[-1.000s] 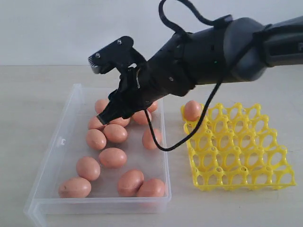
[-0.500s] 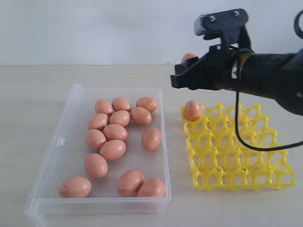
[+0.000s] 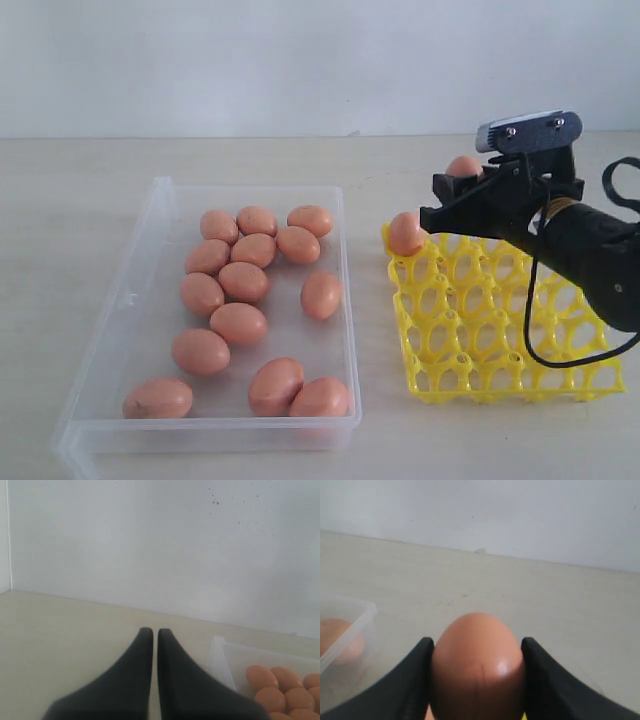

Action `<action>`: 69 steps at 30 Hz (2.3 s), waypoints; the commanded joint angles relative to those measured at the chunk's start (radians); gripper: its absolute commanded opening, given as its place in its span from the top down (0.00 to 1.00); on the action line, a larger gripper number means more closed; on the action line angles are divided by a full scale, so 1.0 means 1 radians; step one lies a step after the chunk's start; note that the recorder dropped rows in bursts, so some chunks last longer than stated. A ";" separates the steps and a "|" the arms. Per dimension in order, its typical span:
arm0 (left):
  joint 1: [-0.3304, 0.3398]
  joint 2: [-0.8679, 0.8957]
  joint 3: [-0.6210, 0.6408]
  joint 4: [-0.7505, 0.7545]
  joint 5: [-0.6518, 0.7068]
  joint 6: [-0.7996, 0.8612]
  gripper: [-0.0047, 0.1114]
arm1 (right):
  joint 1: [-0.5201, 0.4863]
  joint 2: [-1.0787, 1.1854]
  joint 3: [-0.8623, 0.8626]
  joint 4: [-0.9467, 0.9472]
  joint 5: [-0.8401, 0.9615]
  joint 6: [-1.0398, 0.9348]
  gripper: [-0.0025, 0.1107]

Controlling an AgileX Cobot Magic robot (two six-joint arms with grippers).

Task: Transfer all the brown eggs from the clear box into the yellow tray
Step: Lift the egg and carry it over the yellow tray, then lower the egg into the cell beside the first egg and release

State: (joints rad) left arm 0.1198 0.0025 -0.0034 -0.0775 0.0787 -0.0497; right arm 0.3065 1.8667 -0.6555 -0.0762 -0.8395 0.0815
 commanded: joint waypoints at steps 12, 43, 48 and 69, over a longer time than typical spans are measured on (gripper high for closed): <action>-0.002 -0.002 0.003 -0.009 -0.003 -0.009 0.93 | -0.008 0.098 0.005 -0.036 -0.043 0.059 0.98; -0.002 -0.002 0.003 -0.009 -0.003 -0.009 0.93 | -0.008 0.100 -0.067 -0.090 0.079 0.041 0.98; -0.002 -0.002 0.003 -0.009 -0.003 -0.009 0.93 | -0.008 0.100 -0.067 -0.090 0.083 0.032 0.98; -0.002 -0.002 0.003 -0.009 -0.003 -0.009 0.93 | -0.008 0.100 -0.067 -0.093 0.126 0.039 0.65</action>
State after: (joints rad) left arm 0.1198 0.0025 -0.0034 -0.0775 0.0787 -0.0497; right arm 0.3049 1.9659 -0.7171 -0.1585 -0.7086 0.1199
